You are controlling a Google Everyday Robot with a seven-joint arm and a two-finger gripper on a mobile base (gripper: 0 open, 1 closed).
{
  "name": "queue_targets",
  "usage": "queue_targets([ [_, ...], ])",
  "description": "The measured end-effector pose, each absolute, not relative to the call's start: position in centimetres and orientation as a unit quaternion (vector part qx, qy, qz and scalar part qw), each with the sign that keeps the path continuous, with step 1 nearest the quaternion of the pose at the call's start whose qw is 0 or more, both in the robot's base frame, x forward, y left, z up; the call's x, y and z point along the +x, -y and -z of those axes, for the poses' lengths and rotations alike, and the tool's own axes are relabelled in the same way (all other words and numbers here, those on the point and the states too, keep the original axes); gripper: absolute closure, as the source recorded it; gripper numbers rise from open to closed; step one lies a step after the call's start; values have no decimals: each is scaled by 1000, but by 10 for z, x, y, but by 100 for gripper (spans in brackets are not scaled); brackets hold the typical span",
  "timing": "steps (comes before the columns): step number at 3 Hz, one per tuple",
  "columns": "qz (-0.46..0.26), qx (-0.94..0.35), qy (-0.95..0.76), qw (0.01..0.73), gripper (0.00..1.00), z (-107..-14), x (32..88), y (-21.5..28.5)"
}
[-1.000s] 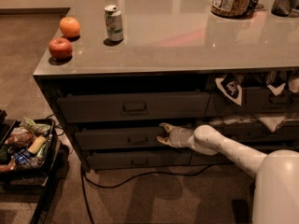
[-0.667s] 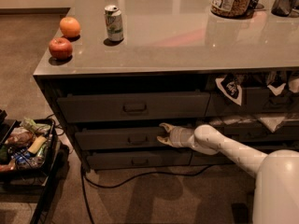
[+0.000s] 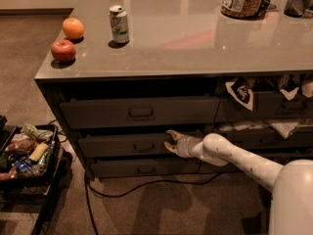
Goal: Open middle drawer
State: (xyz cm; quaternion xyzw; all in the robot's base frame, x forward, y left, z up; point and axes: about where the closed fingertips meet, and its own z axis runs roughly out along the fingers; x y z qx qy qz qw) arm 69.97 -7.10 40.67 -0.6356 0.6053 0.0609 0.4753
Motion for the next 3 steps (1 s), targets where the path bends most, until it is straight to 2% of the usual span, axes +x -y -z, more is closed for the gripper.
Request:
queue_targets([
  [3, -67, -622, -616, 479, 100, -412, 700, 73],
])
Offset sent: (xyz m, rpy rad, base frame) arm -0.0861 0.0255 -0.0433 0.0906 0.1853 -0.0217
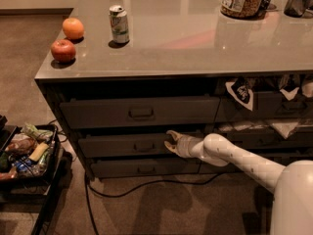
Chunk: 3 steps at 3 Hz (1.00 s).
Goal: Open middle drawer
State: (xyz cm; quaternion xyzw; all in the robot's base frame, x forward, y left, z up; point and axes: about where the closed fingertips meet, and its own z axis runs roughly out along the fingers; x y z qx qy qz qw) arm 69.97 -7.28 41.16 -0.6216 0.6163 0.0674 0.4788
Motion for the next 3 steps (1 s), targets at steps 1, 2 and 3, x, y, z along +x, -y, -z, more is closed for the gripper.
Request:
queue_targets([
  [1, -67, -622, -616, 479, 100, -414, 701, 73],
  [2, -72, -609, -625, 483, 100, -416, 700, 73],
  [3, -80, -601, -633, 481, 100, -415, 698, 75],
])
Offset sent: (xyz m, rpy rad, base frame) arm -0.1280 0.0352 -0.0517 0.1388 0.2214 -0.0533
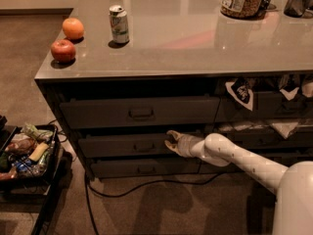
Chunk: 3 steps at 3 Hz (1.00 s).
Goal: Open middle drawer
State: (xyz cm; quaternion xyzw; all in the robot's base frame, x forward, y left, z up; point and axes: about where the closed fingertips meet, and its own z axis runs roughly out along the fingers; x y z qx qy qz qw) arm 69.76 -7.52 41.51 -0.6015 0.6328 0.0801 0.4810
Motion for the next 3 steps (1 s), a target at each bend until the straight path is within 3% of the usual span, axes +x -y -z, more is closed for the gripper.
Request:
queue_targets([
  [3, -86, -603, -633, 477, 100, -418, 699, 75],
])
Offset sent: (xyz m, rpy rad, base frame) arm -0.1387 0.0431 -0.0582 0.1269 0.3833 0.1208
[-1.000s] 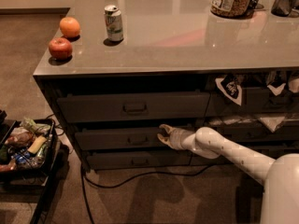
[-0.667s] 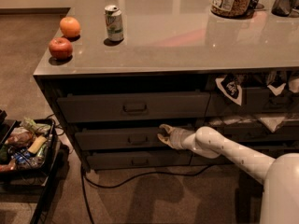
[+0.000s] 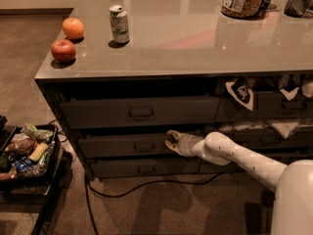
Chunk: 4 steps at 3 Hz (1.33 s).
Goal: Open middle drawer
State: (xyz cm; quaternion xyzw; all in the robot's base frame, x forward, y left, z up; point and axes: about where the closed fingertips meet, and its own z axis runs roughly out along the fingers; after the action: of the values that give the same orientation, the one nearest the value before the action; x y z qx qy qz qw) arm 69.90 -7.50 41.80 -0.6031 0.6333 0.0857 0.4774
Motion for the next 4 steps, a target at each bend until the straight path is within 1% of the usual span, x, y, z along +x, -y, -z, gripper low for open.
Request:
queue_targets([
  [1, -87, -603, -634, 477, 100, -419, 700, 75],
  [2, -127, -601, -645, 454, 100, -428, 704, 59],
  [3, -143, -598, -651, 445, 100, -432, 708, 58],
  [4, -143, -598, -651, 445, 100, -433, 707, 60],
])
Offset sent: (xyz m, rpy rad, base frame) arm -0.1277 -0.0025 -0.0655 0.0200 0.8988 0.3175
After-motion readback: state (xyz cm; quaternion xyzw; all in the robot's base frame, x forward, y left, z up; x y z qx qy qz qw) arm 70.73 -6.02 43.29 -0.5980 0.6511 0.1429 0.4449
